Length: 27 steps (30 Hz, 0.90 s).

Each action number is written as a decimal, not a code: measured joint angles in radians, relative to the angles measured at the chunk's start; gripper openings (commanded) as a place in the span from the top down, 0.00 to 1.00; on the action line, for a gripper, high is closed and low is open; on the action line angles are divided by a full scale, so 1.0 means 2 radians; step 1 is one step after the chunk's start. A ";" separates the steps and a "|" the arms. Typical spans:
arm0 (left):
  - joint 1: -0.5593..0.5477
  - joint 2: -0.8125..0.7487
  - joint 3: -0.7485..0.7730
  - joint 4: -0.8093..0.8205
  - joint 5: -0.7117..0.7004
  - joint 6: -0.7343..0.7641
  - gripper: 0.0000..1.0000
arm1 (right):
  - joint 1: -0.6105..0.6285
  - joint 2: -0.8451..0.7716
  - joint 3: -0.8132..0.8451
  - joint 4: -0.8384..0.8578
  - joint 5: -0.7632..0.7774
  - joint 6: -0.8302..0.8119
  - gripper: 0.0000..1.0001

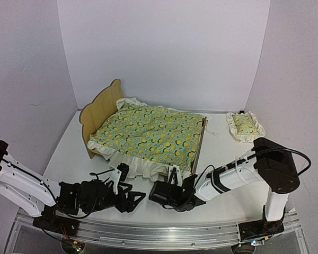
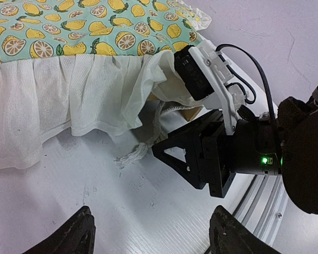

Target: Set up the pet bed

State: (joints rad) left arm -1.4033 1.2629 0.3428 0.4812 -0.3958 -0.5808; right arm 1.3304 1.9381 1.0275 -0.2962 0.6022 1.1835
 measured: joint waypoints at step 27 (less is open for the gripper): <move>0.009 0.349 0.099 0.271 -0.052 0.290 0.15 | 0.006 -0.127 -0.041 -0.051 -0.063 -0.090 1.00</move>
State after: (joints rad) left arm -1.3849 1.9610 0.5415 1.0241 -0.5007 -0.0002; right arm 1.3434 1.6844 0.9463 -0.3985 0.4759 1.0035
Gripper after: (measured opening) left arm 0.836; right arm 0.016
